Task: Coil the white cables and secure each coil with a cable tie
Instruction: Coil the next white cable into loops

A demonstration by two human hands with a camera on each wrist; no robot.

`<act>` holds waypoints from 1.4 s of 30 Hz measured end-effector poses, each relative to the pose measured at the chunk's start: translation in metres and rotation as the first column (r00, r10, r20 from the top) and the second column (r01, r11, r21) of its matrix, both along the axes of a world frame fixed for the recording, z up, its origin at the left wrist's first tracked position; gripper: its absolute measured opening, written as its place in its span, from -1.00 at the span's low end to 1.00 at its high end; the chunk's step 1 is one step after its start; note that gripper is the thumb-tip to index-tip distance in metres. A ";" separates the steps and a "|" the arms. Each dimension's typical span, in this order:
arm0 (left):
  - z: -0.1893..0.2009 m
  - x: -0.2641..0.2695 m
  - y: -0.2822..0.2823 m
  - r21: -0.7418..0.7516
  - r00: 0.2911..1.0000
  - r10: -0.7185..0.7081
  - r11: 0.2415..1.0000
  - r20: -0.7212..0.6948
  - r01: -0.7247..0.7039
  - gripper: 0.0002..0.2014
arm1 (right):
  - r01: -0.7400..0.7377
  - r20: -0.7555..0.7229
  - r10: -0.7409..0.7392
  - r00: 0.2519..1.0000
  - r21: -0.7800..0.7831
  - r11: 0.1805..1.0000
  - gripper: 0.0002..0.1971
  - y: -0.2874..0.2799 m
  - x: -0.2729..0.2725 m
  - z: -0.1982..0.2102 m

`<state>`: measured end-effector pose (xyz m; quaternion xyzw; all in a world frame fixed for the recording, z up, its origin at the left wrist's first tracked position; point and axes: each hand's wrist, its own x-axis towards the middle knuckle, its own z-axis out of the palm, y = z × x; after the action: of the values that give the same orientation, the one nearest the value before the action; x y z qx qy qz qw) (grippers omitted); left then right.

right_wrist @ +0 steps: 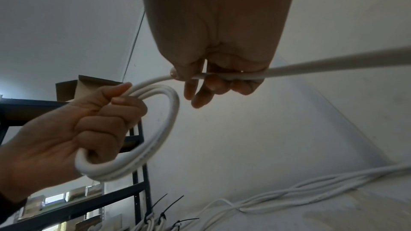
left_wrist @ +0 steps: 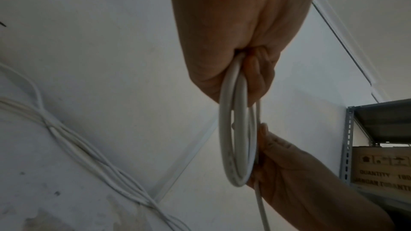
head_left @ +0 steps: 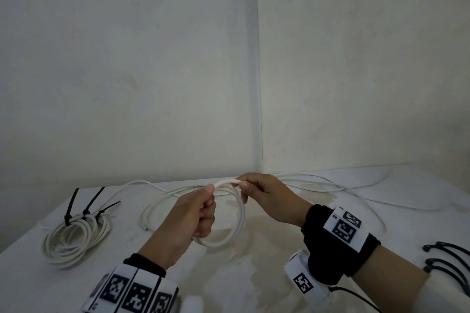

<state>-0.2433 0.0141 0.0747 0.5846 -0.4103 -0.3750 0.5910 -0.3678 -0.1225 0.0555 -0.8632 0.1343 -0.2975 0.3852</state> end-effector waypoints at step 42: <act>-0.026 0.002 -0.026 -0.095 0.944 0.290 0.956 0.156 -0.278 -0.61 | -0.253 -0.548 -0.433 0.716 -0.781 0.570 -0.71 0.082 0.002 -0.006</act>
<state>-0.2412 -0.0124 0.0489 0.6456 -0.3831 -0.2202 0.6228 -0.3656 -0.0403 0.0494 -0.9745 0.1629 -0.0006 -0.1541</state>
